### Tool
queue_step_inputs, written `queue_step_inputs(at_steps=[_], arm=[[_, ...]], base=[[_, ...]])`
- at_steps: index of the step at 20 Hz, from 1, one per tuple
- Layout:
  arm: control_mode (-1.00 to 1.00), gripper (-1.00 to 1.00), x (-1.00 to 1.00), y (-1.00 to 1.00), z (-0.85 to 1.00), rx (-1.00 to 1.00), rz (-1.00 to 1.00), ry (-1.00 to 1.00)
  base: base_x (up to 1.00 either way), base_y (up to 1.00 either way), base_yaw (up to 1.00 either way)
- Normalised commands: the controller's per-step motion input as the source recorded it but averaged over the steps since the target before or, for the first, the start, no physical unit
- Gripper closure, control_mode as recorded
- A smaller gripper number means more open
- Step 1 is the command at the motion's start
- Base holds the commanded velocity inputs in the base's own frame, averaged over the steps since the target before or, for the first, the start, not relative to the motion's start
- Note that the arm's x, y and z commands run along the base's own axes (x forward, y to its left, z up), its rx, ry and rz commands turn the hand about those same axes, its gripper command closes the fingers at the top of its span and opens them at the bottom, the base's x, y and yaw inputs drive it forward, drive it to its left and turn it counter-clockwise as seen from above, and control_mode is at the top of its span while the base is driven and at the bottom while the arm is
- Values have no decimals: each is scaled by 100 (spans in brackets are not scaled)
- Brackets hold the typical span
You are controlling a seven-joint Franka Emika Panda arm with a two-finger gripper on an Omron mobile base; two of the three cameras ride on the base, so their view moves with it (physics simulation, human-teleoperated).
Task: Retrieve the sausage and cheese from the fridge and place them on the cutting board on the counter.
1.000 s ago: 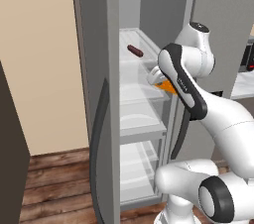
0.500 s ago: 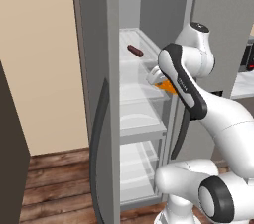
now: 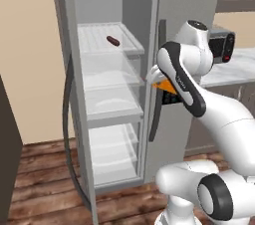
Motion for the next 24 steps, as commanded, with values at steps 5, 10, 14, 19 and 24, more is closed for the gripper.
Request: queue_step_inputs(at_steps=[5,10,14,19,24], arm=[[100,100,0,0,0,0,0,0],[100,100,0,0,0,0,0,0],[100,100,0,0,0,0,0,0],[100,100,0,0,0,0,0,0],[100,100,0,0,0,0,0,0]], base=[[-9,-64,-36],[2,-45,-64],[2,-15,-84],[0,-7,-87],[0,-9,-88]])
